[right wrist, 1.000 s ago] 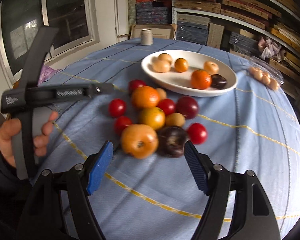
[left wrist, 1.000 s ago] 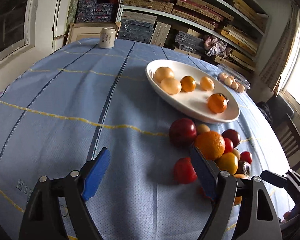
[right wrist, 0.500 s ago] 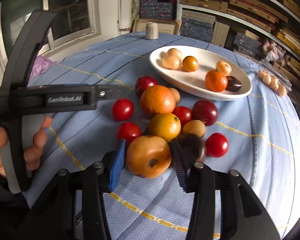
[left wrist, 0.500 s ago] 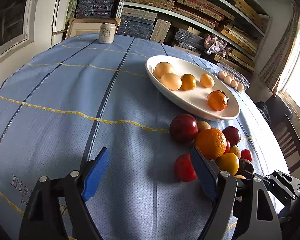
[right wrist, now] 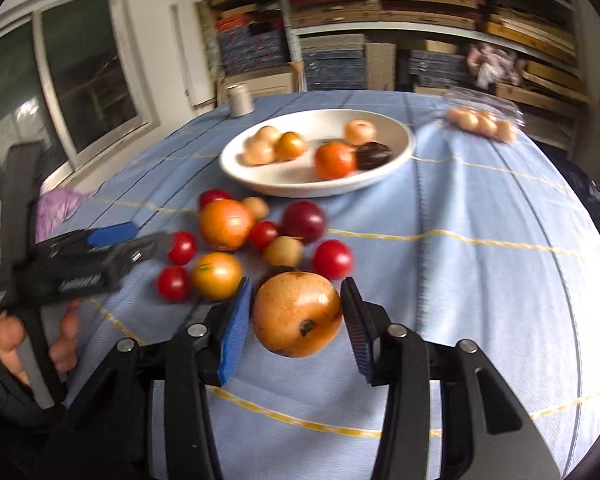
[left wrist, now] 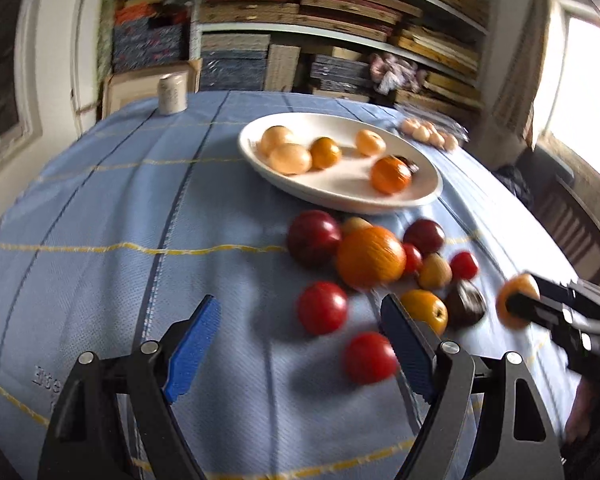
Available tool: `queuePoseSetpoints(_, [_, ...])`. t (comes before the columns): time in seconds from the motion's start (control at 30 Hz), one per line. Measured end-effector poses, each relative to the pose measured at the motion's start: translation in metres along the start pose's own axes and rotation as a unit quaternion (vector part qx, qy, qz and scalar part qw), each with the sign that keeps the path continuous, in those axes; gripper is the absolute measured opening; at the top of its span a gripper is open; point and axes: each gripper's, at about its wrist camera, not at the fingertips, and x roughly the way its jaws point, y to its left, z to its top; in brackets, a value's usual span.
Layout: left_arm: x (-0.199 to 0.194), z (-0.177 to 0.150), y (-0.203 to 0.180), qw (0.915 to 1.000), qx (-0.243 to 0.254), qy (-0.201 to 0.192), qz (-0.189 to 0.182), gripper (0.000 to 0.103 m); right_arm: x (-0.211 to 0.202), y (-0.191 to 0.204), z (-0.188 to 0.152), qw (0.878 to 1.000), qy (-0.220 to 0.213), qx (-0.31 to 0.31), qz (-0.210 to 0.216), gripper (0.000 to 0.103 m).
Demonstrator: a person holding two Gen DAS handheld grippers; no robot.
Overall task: Organize fruits
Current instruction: 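Grasp the speckled yellow pear with the right gripper while the left gripper grasps a red tomato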
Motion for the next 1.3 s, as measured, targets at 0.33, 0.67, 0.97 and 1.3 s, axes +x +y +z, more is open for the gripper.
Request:
queuePoseSetpoints(0.33, [0.004,-0.018,-0.022,0.9973,0.058,0.023,0.038,0.083,0.002,-0.013,-0.011,0.999,0.014,0.031,0.038,0.044])
queuePoseSetpoints(0.67, [0.013,-0.018,-0.027,0.9964,0.07,0.036,0.031,0.031,0.004,-0.013,-0.012,0.998,0.016,0.037,0.044,0.044])
queuePoseSetpoints(0.97, [0.006,-0.02,-0.02,0.9984,0.049,0.024,0.016,0.031,0.003,-0.013,-0.012,0.998,0.013,0.038,0.045,0.044])
queuePoseSetpoints(1.3, [0.006,-0.02,-0.02,0.9984,0.049,0.024,0.016,0.031,0.003,-0.013,-0.013,0.998,0.013,0.038,0.045,0.044])
